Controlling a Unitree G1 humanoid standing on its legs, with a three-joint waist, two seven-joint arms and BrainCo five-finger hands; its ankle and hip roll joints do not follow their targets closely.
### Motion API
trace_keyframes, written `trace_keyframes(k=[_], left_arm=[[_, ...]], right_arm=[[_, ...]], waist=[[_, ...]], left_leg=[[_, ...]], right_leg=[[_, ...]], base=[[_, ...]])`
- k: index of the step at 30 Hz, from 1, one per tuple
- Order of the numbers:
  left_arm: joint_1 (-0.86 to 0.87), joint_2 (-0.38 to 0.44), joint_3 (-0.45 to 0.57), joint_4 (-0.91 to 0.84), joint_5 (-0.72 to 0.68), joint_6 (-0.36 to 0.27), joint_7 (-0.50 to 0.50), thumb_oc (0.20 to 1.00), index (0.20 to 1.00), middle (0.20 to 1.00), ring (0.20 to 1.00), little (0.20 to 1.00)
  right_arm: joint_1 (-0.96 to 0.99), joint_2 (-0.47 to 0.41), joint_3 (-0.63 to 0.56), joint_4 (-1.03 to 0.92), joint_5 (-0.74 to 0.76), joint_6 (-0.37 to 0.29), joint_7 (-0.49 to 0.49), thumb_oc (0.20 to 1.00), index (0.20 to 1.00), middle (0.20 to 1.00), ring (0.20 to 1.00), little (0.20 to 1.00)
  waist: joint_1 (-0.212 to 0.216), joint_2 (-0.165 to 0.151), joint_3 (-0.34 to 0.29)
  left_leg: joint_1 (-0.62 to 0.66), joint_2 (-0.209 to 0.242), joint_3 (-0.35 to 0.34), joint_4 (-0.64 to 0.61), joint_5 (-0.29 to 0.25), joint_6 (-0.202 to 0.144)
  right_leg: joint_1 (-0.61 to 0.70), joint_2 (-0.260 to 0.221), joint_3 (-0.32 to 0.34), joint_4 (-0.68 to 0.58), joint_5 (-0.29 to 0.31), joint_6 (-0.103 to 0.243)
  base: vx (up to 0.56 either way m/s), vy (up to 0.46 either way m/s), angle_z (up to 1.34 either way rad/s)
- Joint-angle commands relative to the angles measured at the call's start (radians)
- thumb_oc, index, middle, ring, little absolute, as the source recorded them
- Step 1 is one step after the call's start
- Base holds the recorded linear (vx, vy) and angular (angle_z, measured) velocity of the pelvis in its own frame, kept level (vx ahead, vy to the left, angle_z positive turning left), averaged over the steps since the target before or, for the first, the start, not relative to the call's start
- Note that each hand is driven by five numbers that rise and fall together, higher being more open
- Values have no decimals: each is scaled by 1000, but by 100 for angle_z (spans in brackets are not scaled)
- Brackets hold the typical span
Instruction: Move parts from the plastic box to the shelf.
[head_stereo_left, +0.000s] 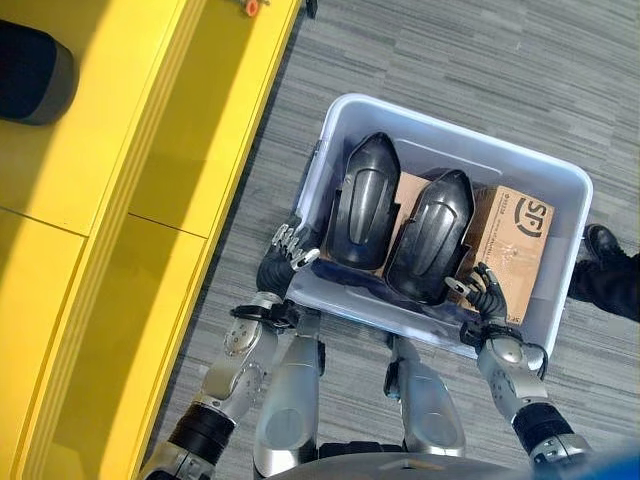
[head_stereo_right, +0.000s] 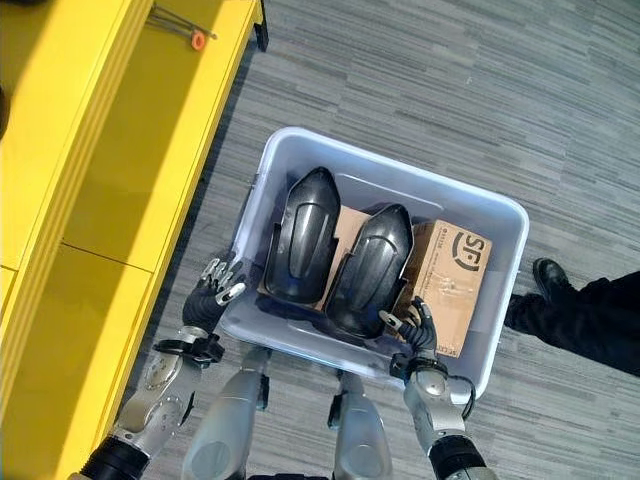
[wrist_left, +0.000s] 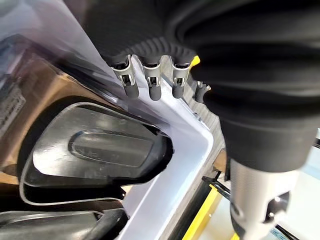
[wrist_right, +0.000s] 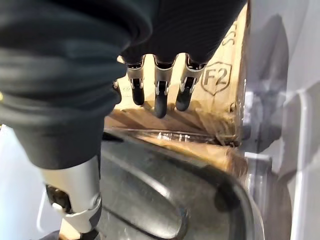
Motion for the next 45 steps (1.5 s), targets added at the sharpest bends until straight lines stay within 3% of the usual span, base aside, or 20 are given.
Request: trace_keyframes(k=[1, 28, 45], left_arm=[[7, 13, 1, -47, -18, -50, 7, 1000, 1000, 1000, 1000, 1000], [-3, 14, -5, -45, -22, -56, 21, 1000, 1000, 1000, 1000, 1000], [2, 19, -16, -28, -18, -44, 4, 1000, 1000, 1000, 1000, 1000]], right_arm=[[-13, -19, -49, -14, 35, -48, -31, 1000, 1000, 1000, 1000, 1000], [-47, 0, -5, -63, 53, -63, -25, 1000, 1000, 1000, 1000, 1000], [12, 1, 24, -197, 100, -70, 36, 1000, 1000, 1000, 1000, 1000]], waist=[[8, 6, -49], [19, 11, -18], [7, -1, -101]], left_leg=[[-40, 76, -3, 42, -8, -13], [-82, 67, -16, 65, -10, -9], [-16, 77, -10, 25, -13, -13]], right_leg=[[-65, -123, 12, 123, 39, 65], [-86, -122, 0, 141, 36, 63], [-45, -121, 3, 126, 24, 68]], base=[[0, 0, 0], [1, 0, 0], [28, -4, 0]])
